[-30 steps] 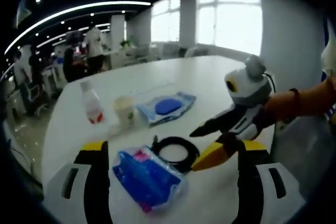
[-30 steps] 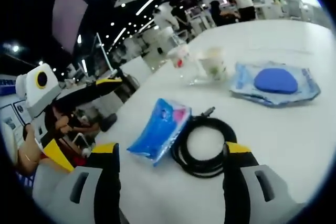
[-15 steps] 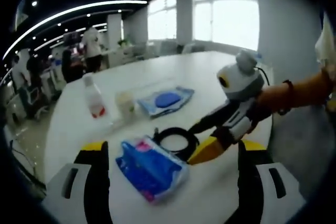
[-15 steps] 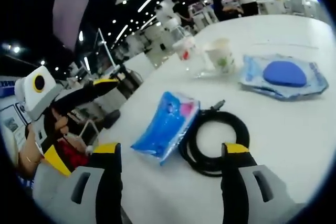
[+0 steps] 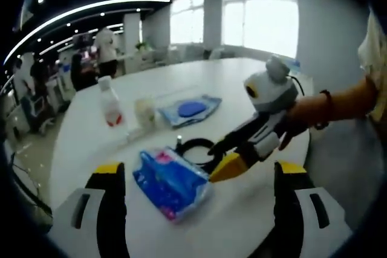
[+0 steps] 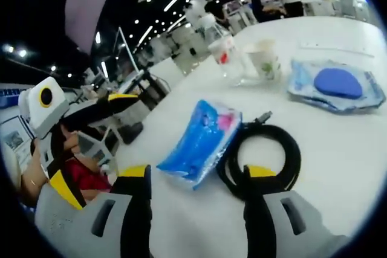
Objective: Arrange the tabletop items into an orderly group along one side of the table until the central work area is clear of visible clutter.
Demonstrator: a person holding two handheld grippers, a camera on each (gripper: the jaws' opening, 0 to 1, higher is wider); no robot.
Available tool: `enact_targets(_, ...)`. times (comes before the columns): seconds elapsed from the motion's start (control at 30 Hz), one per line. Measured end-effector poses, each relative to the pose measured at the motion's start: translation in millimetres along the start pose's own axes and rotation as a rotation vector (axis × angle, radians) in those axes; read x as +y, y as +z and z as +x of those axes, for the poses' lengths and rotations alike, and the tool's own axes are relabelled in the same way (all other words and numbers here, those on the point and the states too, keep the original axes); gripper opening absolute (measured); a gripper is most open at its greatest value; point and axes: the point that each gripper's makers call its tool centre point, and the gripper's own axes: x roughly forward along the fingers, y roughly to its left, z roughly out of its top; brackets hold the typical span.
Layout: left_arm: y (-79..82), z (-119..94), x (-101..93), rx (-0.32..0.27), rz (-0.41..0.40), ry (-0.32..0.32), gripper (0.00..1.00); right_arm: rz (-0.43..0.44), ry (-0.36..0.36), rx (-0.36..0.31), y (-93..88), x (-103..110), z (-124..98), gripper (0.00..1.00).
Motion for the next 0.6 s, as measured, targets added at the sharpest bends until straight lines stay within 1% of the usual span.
enact_targets(0.13, -2.3, -1.2, 0.1, 0.003, -0.003, -0.001, 1.0, 0.001, -0.003, -0.006, 1.9, -2.3, 5.0, 0.55)
enact_targets(0.33, -6.0, -0.4, 0.3, 0.011, -0.006, -0.004, 1.0, -0.004, -0.021, -0.016, 5.9, -10.7, 11.6, 0.47)
enact_targets(0.6, -8.4, 1.0, -0.2, 0.014, -0.011, -0.012, 1.0, 0.014, -0.021, -0.018, 5.8, -16.8, 20.3, 0.41)
